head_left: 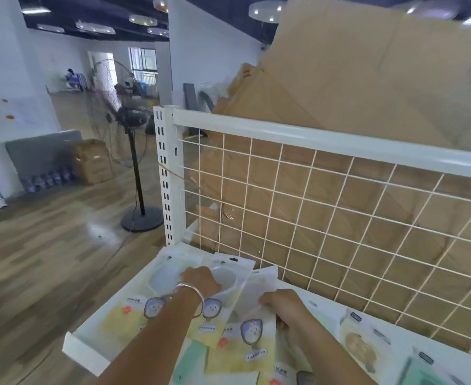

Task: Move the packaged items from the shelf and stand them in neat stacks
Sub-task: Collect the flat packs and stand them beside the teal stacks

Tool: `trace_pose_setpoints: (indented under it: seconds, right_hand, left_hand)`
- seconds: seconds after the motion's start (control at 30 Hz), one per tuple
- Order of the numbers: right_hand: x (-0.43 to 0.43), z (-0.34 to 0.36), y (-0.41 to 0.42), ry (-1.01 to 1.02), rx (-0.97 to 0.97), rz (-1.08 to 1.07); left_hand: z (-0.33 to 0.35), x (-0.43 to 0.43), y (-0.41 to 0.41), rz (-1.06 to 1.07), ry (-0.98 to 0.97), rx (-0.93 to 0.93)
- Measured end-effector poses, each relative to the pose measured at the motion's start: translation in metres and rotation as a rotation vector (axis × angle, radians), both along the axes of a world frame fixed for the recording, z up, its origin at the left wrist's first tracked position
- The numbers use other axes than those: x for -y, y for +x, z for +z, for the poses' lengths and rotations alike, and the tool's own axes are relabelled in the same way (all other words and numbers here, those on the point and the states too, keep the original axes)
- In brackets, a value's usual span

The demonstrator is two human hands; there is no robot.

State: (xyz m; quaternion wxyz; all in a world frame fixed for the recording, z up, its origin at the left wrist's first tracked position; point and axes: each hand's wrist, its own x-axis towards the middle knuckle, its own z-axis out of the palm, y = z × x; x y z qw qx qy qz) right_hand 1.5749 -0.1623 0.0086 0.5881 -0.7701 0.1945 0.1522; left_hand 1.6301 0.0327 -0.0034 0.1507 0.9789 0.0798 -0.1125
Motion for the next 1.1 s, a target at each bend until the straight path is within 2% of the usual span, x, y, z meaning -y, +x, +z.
trace_pose_setpoints:
  seconds: [0.13,0.33,0.5,0.77,0.93,1.1]
  right_hand:
    - [0.010,0.000,-0.005,0.021,-0.016,-0.041]
    - [0.015,0.002,-0.014,0.069,0.021,-0.101]
    - [0.013,0.003,-0.023,0.154,0.053,-0.214]
    - [0.016,0.013,-0.040,0.142,0.106,-0.214]
    - [0.037,0.030,-0.068,0.112,0.227,-0.287]
    - [0.095,0.038,-0.109,0.056,0.356,-0.521]
  left_hand:
    - [0.000,0.005,0.006,-0.017,-0.198,-0.116]
    - [-0.006,-0.002,0.005,0.072,-0.372,-0.106]
    - [-0.005,-0.007,0.000,0.151,-0.633,-0.178]
    - [0.006,0.000,-0.005,0.202,-1.117,-0.184]
    - [0.024,0.024,-0.017,0.025,-1.177,-0.169]
    - [0.043,0.088,-0.049,-0.075,-1.240,-0.097]
